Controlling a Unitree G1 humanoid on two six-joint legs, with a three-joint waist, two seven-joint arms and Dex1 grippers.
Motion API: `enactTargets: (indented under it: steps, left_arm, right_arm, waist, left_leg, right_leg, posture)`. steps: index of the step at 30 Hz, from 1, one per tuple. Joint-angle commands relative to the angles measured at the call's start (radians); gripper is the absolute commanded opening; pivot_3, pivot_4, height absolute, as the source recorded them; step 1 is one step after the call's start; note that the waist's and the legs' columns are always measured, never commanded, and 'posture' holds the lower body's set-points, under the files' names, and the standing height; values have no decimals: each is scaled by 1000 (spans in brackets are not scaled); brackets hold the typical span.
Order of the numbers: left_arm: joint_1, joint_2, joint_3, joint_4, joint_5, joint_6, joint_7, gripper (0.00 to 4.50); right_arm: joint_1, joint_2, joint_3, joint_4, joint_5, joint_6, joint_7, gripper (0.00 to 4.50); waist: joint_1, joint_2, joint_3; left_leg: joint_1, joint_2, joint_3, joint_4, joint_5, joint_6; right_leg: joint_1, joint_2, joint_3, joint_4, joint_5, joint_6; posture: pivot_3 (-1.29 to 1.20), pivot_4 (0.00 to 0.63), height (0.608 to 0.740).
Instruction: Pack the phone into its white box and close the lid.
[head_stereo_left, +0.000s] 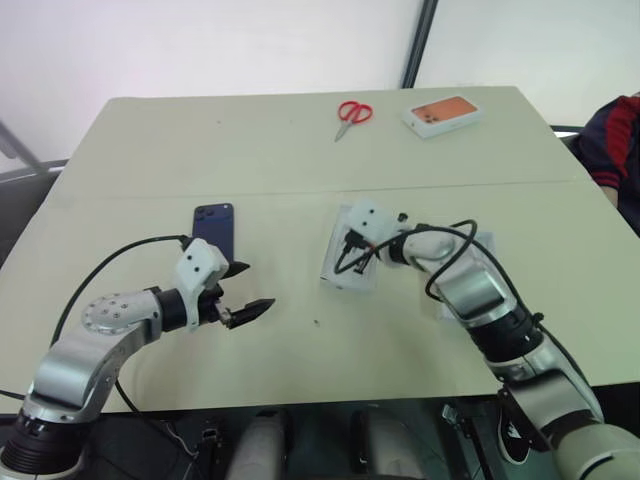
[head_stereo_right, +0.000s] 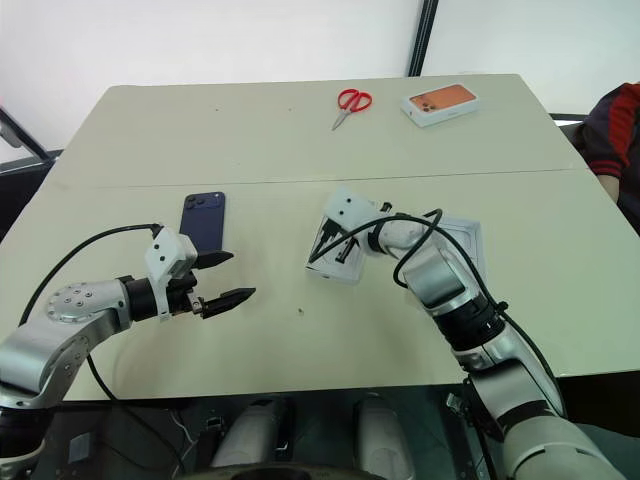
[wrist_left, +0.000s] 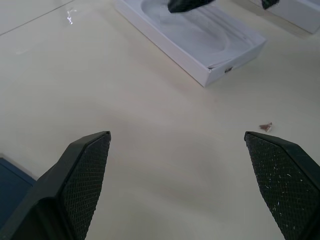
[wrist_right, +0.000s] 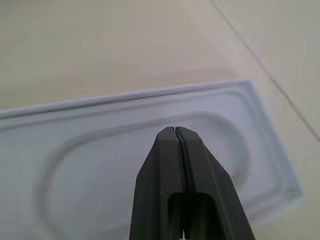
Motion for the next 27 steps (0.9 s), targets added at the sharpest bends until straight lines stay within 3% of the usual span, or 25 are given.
enactTargets:
  steps: [1, 6, 21, 26, 27]
  left_arm:
    - [6, 0, 47, -8, -7, -18, 3, 4500]
    - [18, -2, 71, -6, -10, -15, 6, 4500]
    - [-1, -54, 177, 46, -47, 32, 92, 4500]
    - [17, -50, 180, 26, -49, 36, 100, 4500]
    - [19, -51, 180, 22, -51, 38, 101, 4500]
  right_arm:
    - [22, -15, 30, -53, -6, 5, 36, 24]
    - [56, -46, 54, -105, 0, -9, 86, 24]
    - [50, -85, -35, -149, 40, -110, 142, 24]
    - [106, -138, -85, -233, 184, -76, 284, 24]
    - [116, -152, -83, -240, 185, -82, 291, 258]
  waist:
    - [0, 0, 0]
    - [1, 0, 0]
    - [2, 0, 0]
    - [4, 0, 0]
    - [4, 0, 0]
  left_leg:
    - [0, 0, 0, 0, 0, 0]
    - [0, 0, 0, 0, 0, 0]
    - [0, 0, 0, 0, 0, 0]
    - [0, 0, -1, 0, 0, 0]
    - [0, 0, -1, 0, 0, 0]
  right_leg:
    - [0, 0, 0, 0, 0, 0]
    - [0, 0, 0, 0, 0, 0]
    - [0, 0, 0, 0, 0, 0]
    - [1, -1, 0, -1, 0, 0]
    - [1, -1, 0, -1, 0, 0]
  posture:
    - [0, 150, 740]
    - [0, 150, 740]
    - [0, 150, 740]
    - [0, 150, 740]
    - [0, 150, 740]
